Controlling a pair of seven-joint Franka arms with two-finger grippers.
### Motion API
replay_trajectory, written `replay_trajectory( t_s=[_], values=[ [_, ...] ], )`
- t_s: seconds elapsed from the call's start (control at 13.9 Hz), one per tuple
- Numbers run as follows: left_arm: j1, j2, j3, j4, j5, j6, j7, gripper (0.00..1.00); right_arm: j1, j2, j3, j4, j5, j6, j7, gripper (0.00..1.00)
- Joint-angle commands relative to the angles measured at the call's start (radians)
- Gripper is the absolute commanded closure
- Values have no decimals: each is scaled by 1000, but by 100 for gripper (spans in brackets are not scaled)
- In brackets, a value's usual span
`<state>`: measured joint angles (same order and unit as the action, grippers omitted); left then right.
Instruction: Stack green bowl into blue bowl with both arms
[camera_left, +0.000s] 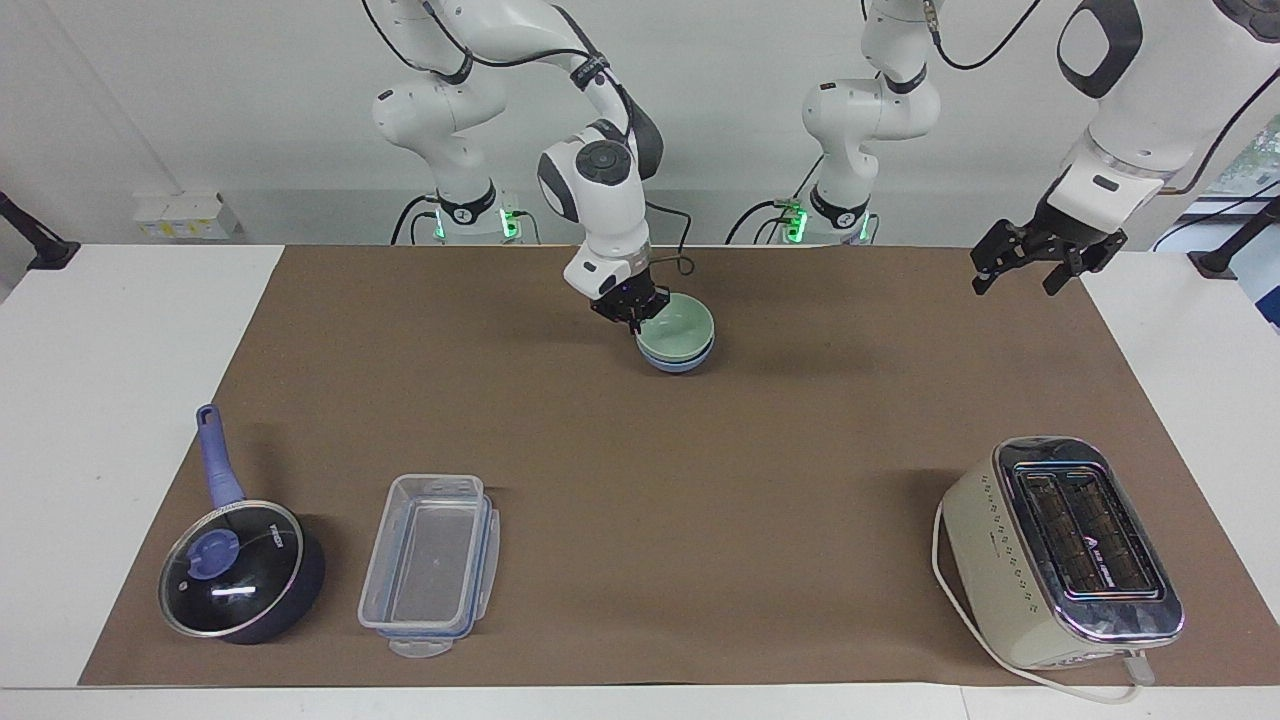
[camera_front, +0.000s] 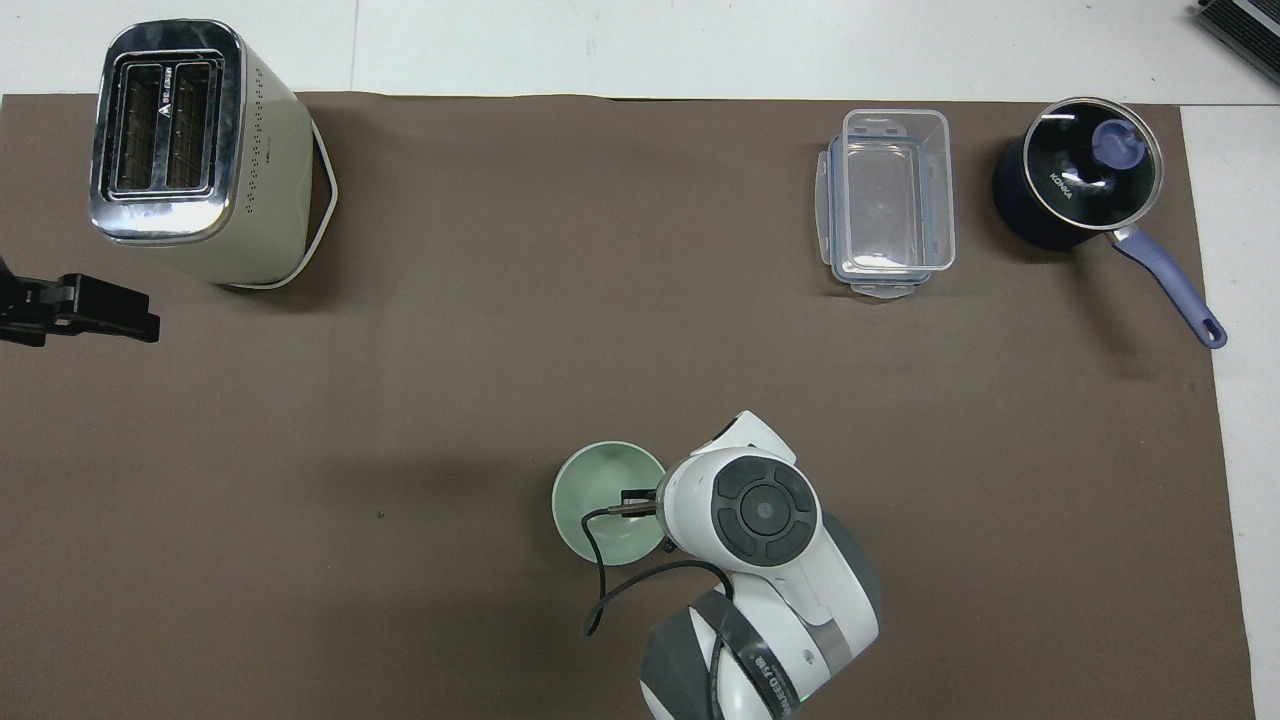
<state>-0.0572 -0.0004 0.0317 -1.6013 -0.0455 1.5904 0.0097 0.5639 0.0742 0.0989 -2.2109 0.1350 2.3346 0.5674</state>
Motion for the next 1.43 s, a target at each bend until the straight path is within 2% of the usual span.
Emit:
replay_trajectory(
  t_s=[0.0,0.07,0.29,0.36,0.43,0.65,0.86,0.93,1.22,1.36],
  values=[
    [8,7,-7,24,19,-27,4,0,1,6,1,5,5,11,22,97],
    [8,7,-7,24,19,-27,4,0,1,7,1,5,14,11,20,94],
    [8,7,-7,24,19,-27,4,0,2,7,1,10,38,11,11,64],
    [8,7,-6,24,19,-29,4,0,4,6,1,11,38,11,14,46],
    [8,7,-7,24,19,-27,4,0,4,1,1,14,38,11,17,38],
    [8,7,-6,24,19,-27,4,0,-4,-30,-1,48,41,-10,23,25],
    [8,7,-6,24,19,-27,4,0,-33,-115,-13,54,35,-88,9,21],
    [8,7,-7,24,19,-27,4,0,-79,-151,-10,53,20,-130,8,20],
    [8,7,-7,24,19,-27,4,0,-234,-252,-13,54,11,-225,-67,2],
    [8,7,-7,24,19,-27,4,0,-330,-277,-13,78,9,-270,-135,0]
  ],
)
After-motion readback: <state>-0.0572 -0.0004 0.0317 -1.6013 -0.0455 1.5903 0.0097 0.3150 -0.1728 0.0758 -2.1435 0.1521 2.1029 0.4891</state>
